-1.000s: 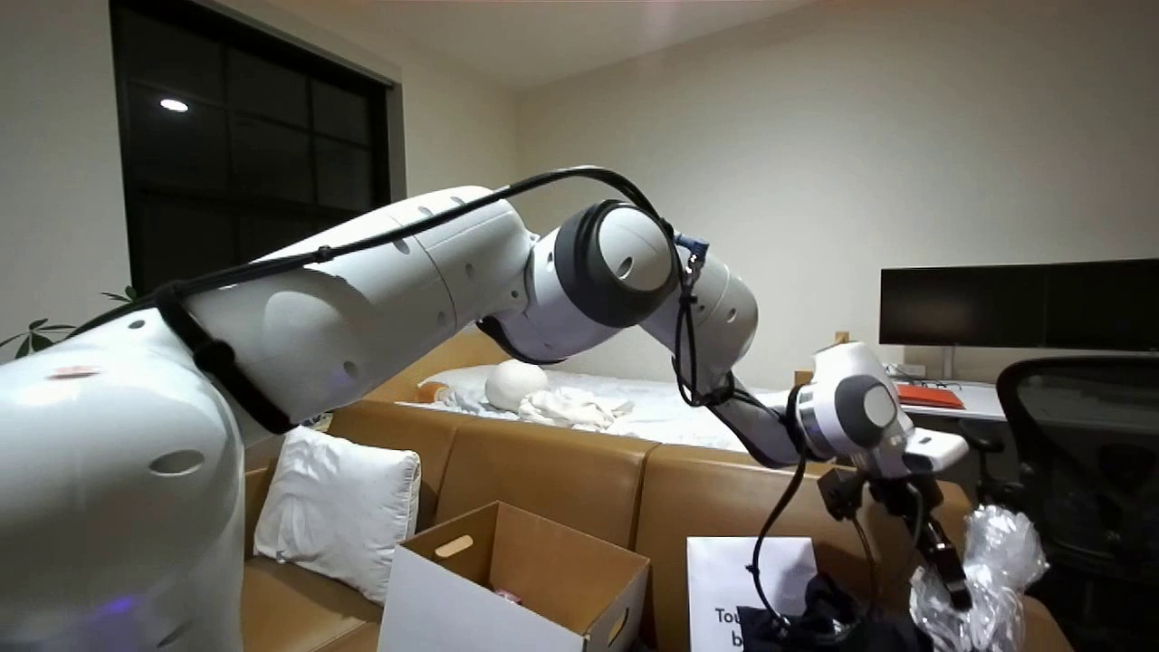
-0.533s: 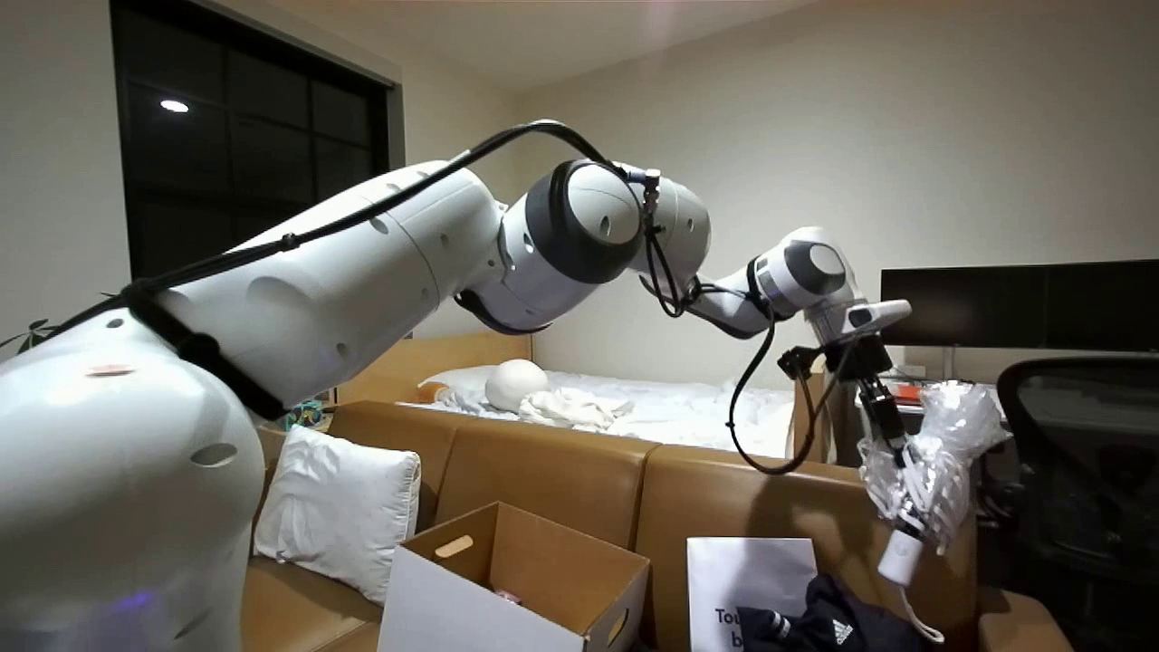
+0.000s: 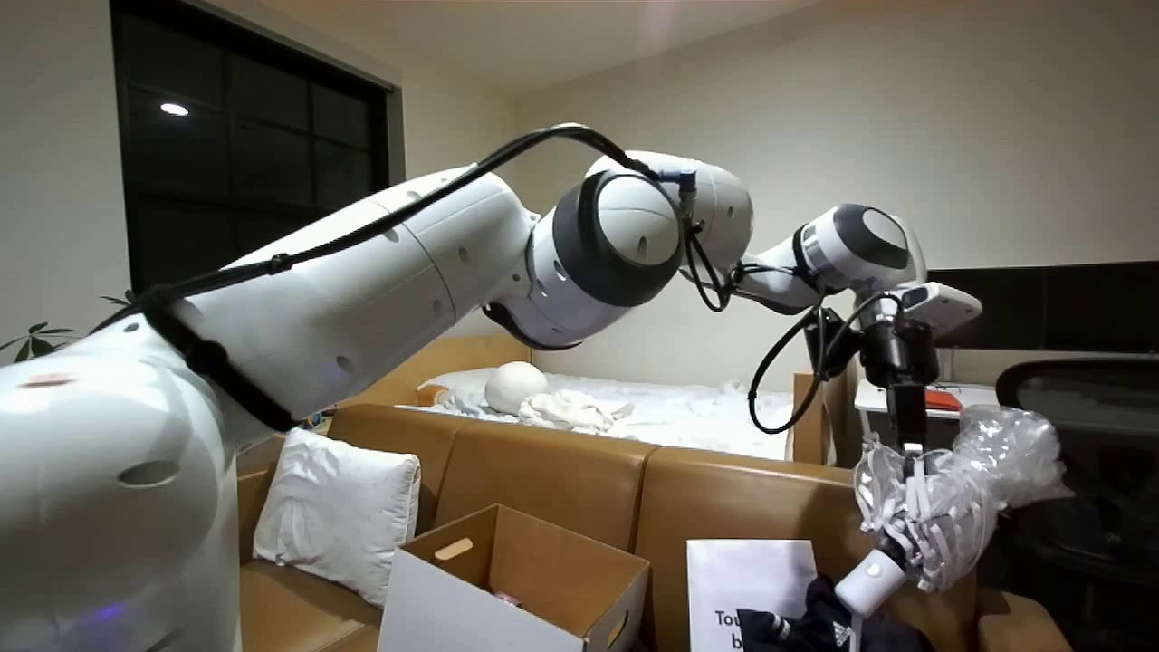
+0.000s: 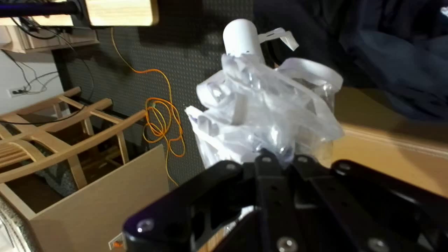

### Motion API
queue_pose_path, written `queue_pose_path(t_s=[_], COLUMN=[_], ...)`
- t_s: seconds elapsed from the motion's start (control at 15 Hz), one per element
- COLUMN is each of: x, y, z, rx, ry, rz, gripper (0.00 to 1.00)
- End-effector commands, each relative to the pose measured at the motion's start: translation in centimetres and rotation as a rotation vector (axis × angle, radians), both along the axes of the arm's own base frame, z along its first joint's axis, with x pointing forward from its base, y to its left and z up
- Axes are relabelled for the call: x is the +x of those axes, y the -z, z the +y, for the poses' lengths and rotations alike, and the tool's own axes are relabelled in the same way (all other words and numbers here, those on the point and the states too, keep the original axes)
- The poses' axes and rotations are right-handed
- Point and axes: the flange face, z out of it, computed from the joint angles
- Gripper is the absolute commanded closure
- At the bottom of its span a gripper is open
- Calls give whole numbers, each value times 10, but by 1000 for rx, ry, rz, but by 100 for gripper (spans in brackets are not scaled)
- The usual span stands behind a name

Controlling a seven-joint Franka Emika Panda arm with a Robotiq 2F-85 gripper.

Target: Remove the clothes from the box, put them on the couch, and then put the umbrella on the couch in the box

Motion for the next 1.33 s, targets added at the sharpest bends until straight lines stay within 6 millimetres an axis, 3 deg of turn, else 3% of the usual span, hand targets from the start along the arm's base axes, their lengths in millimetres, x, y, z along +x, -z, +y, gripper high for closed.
queue_pose_path(t_s=[0.0,0.2,0.47,0.6,0.67,0.87,1.0,1.27], x=[-20,-19,-1,2,7,7,38,70], y=[20,30,25,35,40,43,21,-28], z=[-6,14,53,56,58,60,97,162], rx=[187,341,510,573,491,524,560,676], ry=[-19,-62,-152,-198,-160,-187,-297,-368], rz=[75,82,27,17,30,26,-99,-285], gripper=[99,99,99,99,94,99,99,99])
